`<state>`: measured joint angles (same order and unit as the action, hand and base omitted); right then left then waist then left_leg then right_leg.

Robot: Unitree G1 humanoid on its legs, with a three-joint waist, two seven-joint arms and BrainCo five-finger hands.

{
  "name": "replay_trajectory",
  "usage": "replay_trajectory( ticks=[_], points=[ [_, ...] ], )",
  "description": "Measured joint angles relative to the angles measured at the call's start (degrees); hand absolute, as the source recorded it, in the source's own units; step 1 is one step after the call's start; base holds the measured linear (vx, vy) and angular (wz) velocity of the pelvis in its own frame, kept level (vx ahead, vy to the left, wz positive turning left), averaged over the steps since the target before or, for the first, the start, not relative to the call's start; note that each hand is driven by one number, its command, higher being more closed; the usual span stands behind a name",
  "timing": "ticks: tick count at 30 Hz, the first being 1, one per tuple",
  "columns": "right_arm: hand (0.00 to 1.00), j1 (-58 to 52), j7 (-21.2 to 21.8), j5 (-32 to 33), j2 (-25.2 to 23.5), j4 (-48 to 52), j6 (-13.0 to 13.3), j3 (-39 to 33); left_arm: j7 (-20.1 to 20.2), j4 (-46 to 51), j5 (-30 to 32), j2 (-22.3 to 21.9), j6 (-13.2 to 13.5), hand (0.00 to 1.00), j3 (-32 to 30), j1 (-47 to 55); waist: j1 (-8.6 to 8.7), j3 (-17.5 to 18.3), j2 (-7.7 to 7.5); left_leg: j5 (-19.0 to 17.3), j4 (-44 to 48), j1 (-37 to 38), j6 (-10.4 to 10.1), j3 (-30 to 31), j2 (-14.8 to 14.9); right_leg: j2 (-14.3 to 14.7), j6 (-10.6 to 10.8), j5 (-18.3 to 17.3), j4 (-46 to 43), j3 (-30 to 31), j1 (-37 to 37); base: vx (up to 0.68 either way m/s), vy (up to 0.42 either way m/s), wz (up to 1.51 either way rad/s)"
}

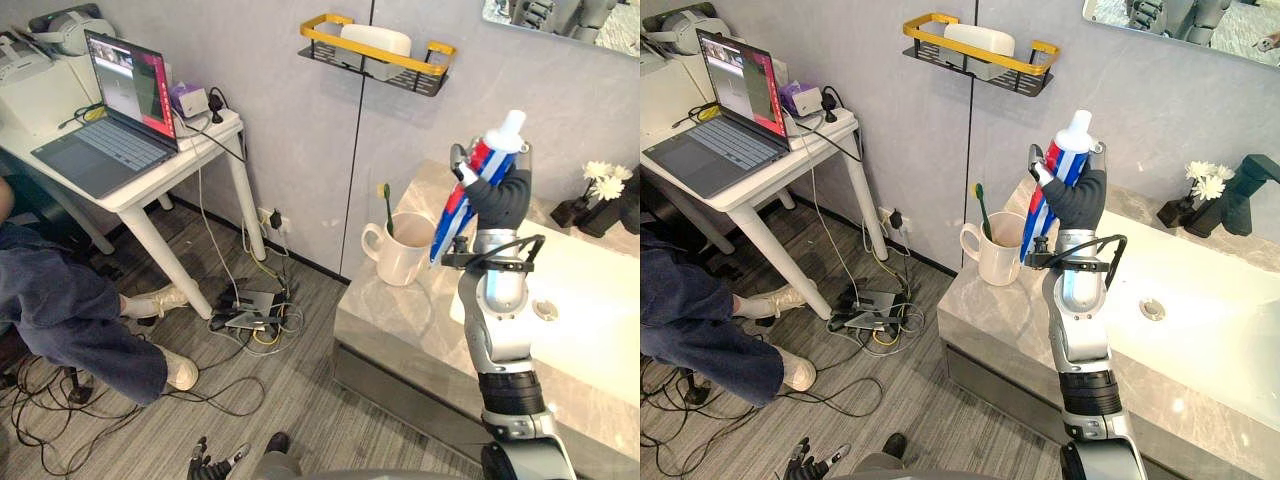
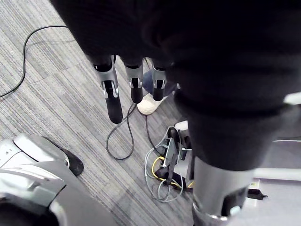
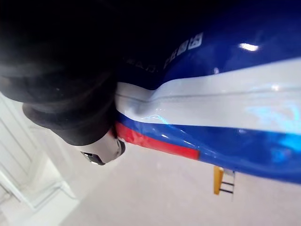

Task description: Organize washtable

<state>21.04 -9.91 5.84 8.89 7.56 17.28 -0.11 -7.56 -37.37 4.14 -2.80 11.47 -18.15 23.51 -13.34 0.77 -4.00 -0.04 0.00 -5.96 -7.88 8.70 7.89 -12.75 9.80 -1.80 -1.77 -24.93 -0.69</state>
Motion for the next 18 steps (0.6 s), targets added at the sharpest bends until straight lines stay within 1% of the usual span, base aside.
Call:
replay_trajectory(
  ticks=[6, 10, 18],
  points=[
    [1.0, 0.3, -0.1, 0.0, 0.4, -0.6, 0.0, 0.7, 0.0, -2.0, 0.0, 1.7, 0.0, 0.0, 0.3, 0.0, 0.0, -0.6, -0.94, 0.3, 0.0, -0.1, 0.0, 0.2, 0.1, 0.1, 0.0, 0.0, -0.1, 0.0, 0.1, 0.0, 0.0, 0.0],
    [1.0, 3.4, -0.2, 0.2, 0.4, -1.7, 0.0, 0.6, 0.0, -2.8, 0.0, 2.7, 0.0, 0.0, 0.3, -0.1, 0.05, -1.2, -1.79, 0.4, 0.0, -0.1, -0.1, 0.2, 0.2, 0.2, 0.0, 0.0, -0.2, 0.2, 0.1, 0.0, 0.0, 0.0],
    [1.0, 5.6, -0.2, 0.4, 0.5, -1.8, 0.0, 0.4, -0.1, -3.3, 0.0, 3.5, 0.0, 0.0, 0.3, -0.1, 0.03, -2.1, -2.57, 0.4, 0.0, 0.1, -0.1, 0.1, 0.2, 0.2, 0.0, 0.0, -0.2, 0.4, 0.1, 0.0, 0.0, 0.0]
  ],
)
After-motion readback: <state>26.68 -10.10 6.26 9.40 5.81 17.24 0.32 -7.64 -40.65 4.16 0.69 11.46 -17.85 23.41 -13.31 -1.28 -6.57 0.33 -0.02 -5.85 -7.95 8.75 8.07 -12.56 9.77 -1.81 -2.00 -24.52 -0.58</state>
